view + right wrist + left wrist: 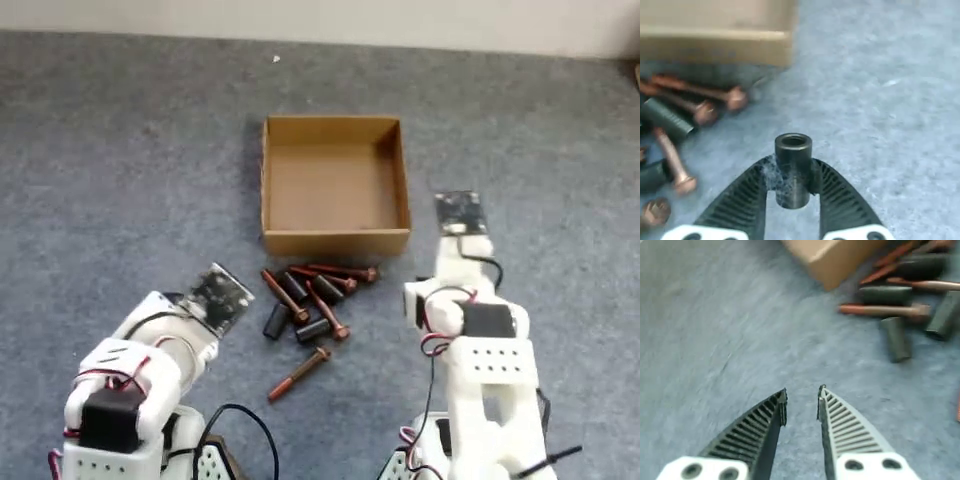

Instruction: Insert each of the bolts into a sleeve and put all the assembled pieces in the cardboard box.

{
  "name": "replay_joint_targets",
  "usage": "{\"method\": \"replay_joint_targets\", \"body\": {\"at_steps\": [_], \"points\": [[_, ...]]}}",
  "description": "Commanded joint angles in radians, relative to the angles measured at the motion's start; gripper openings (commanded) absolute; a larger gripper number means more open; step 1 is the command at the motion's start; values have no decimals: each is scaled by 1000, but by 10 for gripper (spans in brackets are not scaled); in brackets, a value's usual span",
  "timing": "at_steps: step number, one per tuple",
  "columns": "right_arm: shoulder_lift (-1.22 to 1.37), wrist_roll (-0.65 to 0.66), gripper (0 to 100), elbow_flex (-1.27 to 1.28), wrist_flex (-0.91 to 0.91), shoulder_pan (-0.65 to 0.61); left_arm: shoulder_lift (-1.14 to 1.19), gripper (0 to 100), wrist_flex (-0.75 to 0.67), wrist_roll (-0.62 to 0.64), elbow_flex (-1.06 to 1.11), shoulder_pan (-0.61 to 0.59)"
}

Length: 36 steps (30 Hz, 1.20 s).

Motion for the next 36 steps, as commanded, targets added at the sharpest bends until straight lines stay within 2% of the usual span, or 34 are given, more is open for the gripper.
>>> {"method": "replay_joint_targets", "body": {"at_steps": [1, 4, 8, 12, 15, 20, 28, 36], "points": [[-54, -52, 4, 13, -99, 108, 142, 124, 11, -14, -105, 119], [-64, -71, 4, 31, -120, 147, 352, 163, 17, 2, -177, 228], [-61, -81, 4, 36, -131, 151, 611, 246, 0, 149, -265, 400], [-56, -81, 5, 36, -131, 153, 780, 245, -110, 249, -278, 555], [-58, -80, 5, 36, -131, 176, 874, 245, -226, 315, -260, 618], [-56, -77, 5, 36, -131, 182, 1029, 245, -361, 330, -242, 630], [-54, -77, 5, 36, -131, 179, 1230, 242, -456, 331, -245, 631], [-54, -77, 5, 38, -131, 179, 1356, 104, -559, 331, -248, 639]]}}
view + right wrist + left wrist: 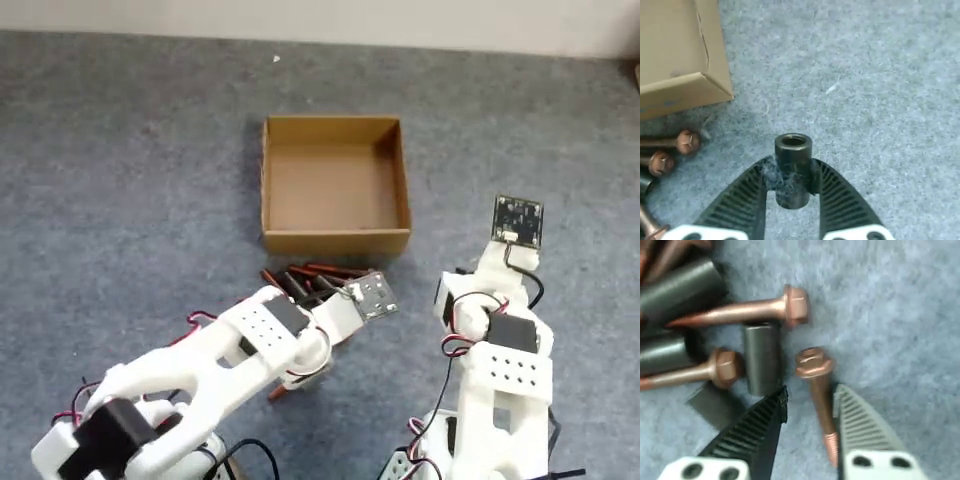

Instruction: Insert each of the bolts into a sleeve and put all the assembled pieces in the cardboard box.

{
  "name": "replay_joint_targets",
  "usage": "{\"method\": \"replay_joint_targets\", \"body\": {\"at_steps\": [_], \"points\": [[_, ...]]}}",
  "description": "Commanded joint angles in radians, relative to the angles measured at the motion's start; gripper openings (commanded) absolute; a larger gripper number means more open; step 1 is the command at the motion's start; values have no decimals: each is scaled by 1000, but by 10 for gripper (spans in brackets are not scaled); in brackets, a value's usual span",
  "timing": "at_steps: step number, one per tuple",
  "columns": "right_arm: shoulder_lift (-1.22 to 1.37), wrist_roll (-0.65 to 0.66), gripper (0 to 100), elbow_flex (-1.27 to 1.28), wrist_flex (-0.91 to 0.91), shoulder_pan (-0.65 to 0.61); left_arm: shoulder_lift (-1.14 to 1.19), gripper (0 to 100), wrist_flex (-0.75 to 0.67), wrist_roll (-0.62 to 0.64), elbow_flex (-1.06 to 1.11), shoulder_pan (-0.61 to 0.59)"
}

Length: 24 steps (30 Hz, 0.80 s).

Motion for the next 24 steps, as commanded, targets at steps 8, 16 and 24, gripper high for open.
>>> {"method": "replay_joint_targets", "body": {"at_steps": [8, 16, 24], "points": [[-30, -5, 5, -19, -1, 13, -13, 8, -31, 8, -58, 7], [-30, 20, 5, -47, 94, 12, -430, 5, 126, 58, -33, -2], [-30, 49, 5, -200, 255, -122, -858, 5, 143, 158, 30, -179]]}}
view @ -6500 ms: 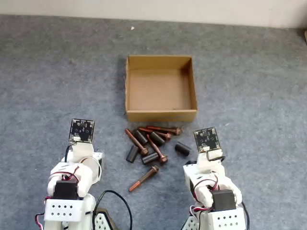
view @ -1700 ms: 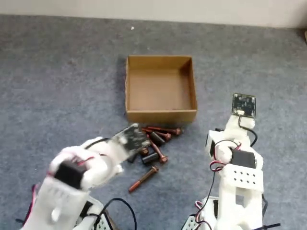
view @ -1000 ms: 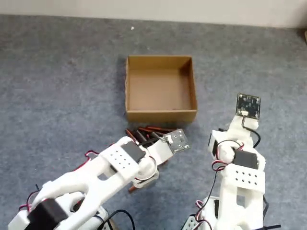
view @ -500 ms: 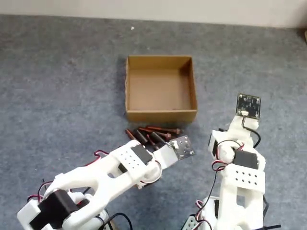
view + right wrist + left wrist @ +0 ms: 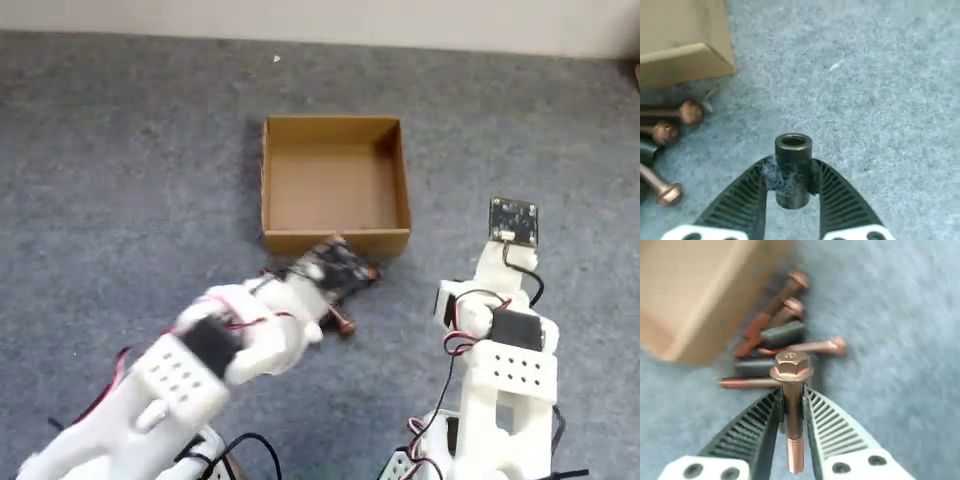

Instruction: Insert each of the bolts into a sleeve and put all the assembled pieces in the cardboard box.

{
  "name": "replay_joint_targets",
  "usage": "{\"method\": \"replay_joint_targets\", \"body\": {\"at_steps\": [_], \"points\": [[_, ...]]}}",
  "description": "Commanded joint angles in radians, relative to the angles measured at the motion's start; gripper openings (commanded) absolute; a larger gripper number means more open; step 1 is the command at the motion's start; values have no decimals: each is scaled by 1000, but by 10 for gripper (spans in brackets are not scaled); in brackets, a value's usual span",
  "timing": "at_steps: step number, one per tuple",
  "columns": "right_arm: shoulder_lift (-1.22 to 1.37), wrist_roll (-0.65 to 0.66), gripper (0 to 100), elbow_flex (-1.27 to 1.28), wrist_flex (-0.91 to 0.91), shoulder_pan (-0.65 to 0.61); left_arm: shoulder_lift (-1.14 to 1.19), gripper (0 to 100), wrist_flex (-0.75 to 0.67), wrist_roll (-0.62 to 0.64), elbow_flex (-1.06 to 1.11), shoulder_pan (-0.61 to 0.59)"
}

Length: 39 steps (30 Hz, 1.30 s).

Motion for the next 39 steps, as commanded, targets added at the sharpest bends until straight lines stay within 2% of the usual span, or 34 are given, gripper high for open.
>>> {"method": "replay_joint_targets", "body": {"at_steps": [1, 7, 10, 14, 17, 21, 28, 33, 37, 39], "points": [[-28, 9, 5, -117, 71, -117, -199, 5, 3, 55, -12, -79], [-30, -173, 5, -174, 82, -278, -410, 5, -3, 98, -16, -128], [-67, -180, 5, -194, 84, -334, -483, 5, -5, 124, -18, -179], [-252, -181, 5, -189, 74, -389, -541, 5, -6, 169, -18, -236], [-372, -183, 5, -188, 58, -426, -567, 5, -6, 198, -19, -248], [-456, -183, 5, -119, 16, -492, -596, 5, -74, 203, -19, -240], [-641, -178, 5, 148, -242, -636, -601, 5, -235, 207, -16, -239], [-829, -173, 5, 423, -484, -750, -596, 5, -339, 290, -16, -237], [-914, -61, 5, 596, -595, -819, -596, 5, -377, 321, -16, -180], [-897, -51, 5, 650, -644, -822, -596, 5, -377, 330, -15, -131]]}}
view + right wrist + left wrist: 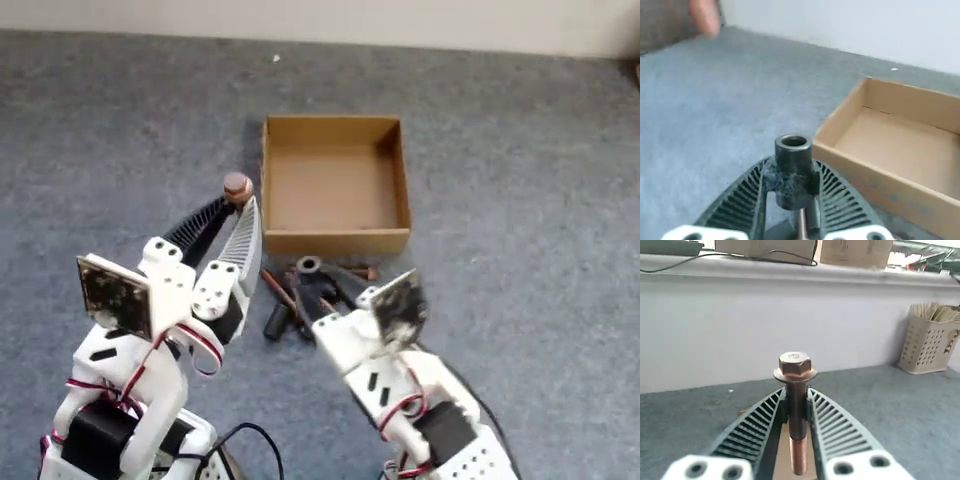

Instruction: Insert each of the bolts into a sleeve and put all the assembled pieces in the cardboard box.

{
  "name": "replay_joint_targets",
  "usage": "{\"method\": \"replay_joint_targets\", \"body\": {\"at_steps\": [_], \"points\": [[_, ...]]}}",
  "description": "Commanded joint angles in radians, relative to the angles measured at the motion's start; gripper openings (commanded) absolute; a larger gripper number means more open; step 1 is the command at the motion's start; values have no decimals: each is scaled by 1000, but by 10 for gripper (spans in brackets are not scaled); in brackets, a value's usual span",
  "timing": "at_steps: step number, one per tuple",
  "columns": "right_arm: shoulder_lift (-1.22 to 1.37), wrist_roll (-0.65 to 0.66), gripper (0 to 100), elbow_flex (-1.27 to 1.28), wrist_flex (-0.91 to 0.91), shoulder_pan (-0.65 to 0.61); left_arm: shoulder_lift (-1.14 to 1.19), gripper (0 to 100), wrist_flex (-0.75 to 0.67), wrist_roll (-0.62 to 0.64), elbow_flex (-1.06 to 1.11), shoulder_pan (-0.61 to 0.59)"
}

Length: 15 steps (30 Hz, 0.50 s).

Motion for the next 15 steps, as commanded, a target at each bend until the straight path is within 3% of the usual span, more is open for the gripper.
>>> {"method": "replay_joint_targets", "body": {"at_steps": [1, 9, 15], "points": [[-18, 40, 5, 59, -120, -25, 1, 5, -41, 25, -15, 94], [-27, 44, 5, 74, -156, -24, 1, 5, -48, 25, 50, 171], [-28, 44, 5, 76, -174, -22, 1, 5, -143, 25, 147, 173]]}}
